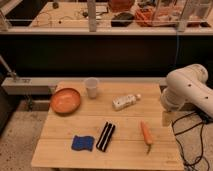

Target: Move the arm in a circular motion

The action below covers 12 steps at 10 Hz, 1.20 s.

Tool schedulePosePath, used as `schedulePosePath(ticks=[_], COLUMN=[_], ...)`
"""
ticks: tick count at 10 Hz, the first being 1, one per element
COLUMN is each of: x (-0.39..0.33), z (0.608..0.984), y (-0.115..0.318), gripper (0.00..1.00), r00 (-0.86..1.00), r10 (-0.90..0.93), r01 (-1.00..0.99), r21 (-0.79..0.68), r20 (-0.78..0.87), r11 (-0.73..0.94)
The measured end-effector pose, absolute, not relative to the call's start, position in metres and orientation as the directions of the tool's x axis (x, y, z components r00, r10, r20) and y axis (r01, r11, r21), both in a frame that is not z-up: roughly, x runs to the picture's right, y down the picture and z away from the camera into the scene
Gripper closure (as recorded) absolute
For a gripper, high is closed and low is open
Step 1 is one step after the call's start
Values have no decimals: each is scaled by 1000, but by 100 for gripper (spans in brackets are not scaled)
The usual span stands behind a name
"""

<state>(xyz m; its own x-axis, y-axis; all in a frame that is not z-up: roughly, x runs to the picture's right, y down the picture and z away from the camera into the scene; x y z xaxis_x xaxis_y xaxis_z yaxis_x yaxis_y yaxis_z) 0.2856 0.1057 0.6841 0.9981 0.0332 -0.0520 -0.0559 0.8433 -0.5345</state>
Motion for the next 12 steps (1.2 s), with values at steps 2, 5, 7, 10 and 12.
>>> schedulePosePath(ticks=[2, 5, 7, 10, 12], x=[286, 286, 285, 261, 241], z=[684, 684, 684, 676, 674], y=[106, 106, 106, 109, 111], gripper=[20, 20, 20, 20, 20], r00=[998, 998, 998, 999, 999], r10=[33, 33, 32, -1, -27], r01=[-56, -56, -55, -23, 3], r21=[-534, -534, -534, -539, -541], r20=[-52, -52, -52, -45, -38], r11=[843, 843, 844, 842, 841])
